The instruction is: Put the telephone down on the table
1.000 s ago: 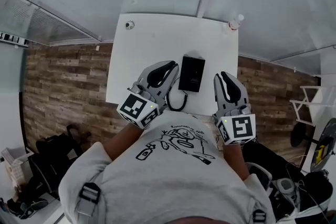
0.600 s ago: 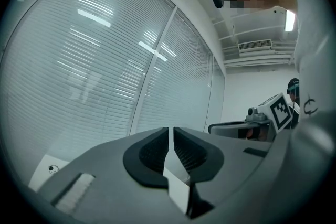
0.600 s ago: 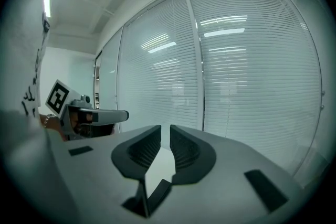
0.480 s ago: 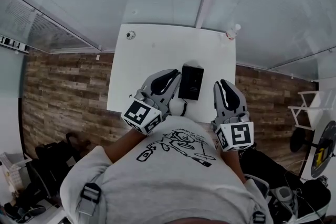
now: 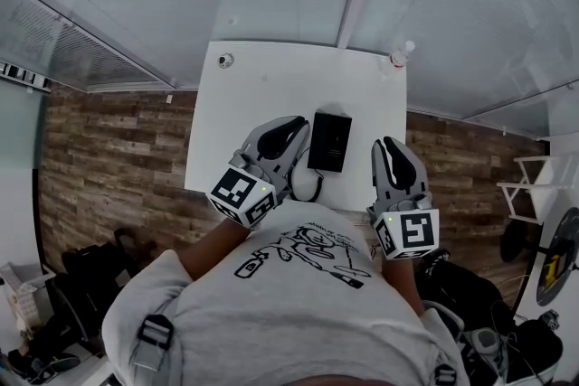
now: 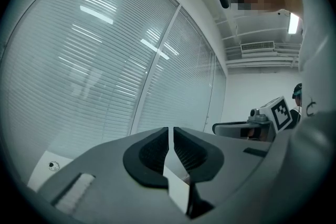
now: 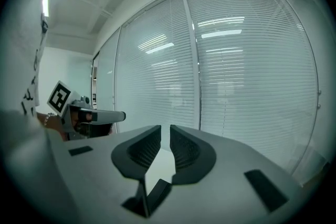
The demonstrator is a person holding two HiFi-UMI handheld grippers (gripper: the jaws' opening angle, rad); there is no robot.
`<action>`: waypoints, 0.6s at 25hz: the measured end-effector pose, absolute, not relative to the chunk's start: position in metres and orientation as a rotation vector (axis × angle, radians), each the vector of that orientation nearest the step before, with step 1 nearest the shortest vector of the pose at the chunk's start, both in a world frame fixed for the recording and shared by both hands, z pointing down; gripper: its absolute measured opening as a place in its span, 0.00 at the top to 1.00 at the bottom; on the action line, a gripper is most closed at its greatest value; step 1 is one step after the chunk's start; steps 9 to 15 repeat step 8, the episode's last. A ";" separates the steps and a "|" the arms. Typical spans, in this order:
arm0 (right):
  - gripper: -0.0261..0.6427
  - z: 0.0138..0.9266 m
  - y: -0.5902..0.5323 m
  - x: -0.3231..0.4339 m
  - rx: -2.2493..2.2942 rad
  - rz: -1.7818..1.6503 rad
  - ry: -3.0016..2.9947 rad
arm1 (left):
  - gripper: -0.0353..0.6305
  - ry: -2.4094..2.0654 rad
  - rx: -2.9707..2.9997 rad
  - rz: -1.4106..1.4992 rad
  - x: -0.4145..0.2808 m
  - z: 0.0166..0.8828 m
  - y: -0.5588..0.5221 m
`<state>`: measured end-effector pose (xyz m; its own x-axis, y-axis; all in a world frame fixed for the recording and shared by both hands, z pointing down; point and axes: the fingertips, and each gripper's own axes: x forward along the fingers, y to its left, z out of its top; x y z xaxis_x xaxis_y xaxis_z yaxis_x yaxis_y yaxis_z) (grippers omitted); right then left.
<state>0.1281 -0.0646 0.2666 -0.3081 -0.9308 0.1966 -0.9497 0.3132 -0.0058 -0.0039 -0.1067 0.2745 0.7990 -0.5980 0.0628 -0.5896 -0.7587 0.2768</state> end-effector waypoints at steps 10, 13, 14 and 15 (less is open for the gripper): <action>0.89 0.269 -0.064 0.130 1.740 0.176 -2.413 | 0.90 -0.915 2.702 -0.043 -0.002 0.277 -0.104; 0.89 0.269 -0.064 0.130 1.740 0.176 -2.413 | 0.90 -0.915 2.702 -0.043 -0.002 0.277 -0.104; 0.89 0.269 -0.064 0.130 1.740 0.176 -2.413 | 0.90 -0.915 2.702 -0.043 -0.002 0.277 -0.104; 0.89 0.269 -0.064 0.130 1.740 0.176 -2.413 | 0.90 -0.915 2.702 -0.043 -0.002 0.277 -0.104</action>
